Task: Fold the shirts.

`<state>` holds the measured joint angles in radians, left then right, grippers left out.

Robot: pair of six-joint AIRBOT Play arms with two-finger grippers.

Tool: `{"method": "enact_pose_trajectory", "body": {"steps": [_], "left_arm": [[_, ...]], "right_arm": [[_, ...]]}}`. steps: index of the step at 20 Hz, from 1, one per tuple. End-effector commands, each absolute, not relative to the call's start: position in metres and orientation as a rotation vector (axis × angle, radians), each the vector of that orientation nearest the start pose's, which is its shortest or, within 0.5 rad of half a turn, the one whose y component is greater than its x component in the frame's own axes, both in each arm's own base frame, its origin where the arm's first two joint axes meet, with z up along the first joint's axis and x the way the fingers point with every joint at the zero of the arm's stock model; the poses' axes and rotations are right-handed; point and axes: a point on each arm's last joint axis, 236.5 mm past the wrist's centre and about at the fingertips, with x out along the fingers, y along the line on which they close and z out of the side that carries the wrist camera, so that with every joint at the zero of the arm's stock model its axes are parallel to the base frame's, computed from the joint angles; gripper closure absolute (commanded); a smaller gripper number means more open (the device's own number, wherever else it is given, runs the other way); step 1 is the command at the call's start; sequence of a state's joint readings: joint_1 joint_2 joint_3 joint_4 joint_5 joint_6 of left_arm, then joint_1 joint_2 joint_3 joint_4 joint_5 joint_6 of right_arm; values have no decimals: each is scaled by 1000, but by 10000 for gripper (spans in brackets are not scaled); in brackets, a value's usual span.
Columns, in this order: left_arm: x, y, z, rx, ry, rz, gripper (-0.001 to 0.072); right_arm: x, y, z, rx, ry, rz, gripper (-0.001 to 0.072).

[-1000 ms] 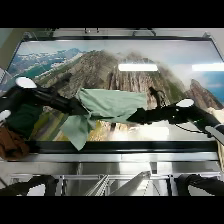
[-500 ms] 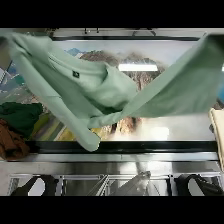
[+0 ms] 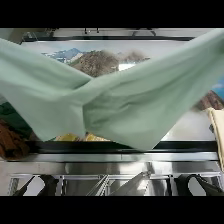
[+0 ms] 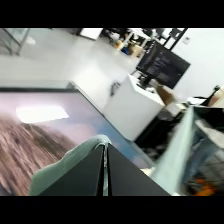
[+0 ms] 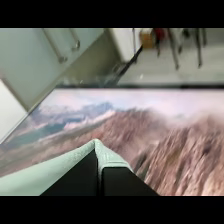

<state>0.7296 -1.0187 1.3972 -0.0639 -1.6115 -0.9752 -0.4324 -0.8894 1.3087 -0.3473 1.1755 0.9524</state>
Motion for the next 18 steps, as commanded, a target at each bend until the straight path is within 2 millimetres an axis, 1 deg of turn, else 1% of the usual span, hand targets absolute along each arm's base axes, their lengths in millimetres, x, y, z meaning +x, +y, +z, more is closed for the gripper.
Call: {"method": "enact_pose_trajectory", "body": {"steps": [1,2,3,5,6,7,8,9,10,11,12,13,14,16,17,18], "left_arm": [[390,-38,306,-752,363,-924,678],[407,-42,291,-795,398,-940,678],[425,-47,272,-821,444,-952,678],[454,-52,229,-854,544,-958,675],[468,-56,203,-870,600,-958,618],[481,-57,181,-913,647,-954,394],[491,-55,164,-970,680,-947,360],[498,-50,151,-997,697,-946,359],[502,-43,144,-1017,712,-950,360],[500,-34,140,-1047,739,-965,360],[494,-25,140,-1067,765,-991,361],[484,-16,138,-1082,811,-1003,361],[472,-7,131,-1079,878,-984,361],[444,13,102,-1006,1052,-878,363],[428,25,86,-959,1151,-795,417],[412,33,74,-925,1215,-732,507]], "right_arm": [[433,70,279,535,370,664,690],[451,67,267,602,374,669,690],[466,62,250,670,397,664,690],[488,55,204,738,482,646,687],[496,54,180,772,528,643,572],[502,52,160,800,567,640,392],[505,53,142,826,605,645,365],[505,51,127,849,639,653,364],[500,48,116,856,674,665,366],[492,44,108,845,712,680,370],[478,35,94,816,782,674,370],[463,26,77,792,871,649,371],[446,16,56,748,975,619,371],[409,-6,10,701,1184,509,370],[390,-14,-13,679,1271,459,370],[370,-18,-33,656,1348,424,370]]}}
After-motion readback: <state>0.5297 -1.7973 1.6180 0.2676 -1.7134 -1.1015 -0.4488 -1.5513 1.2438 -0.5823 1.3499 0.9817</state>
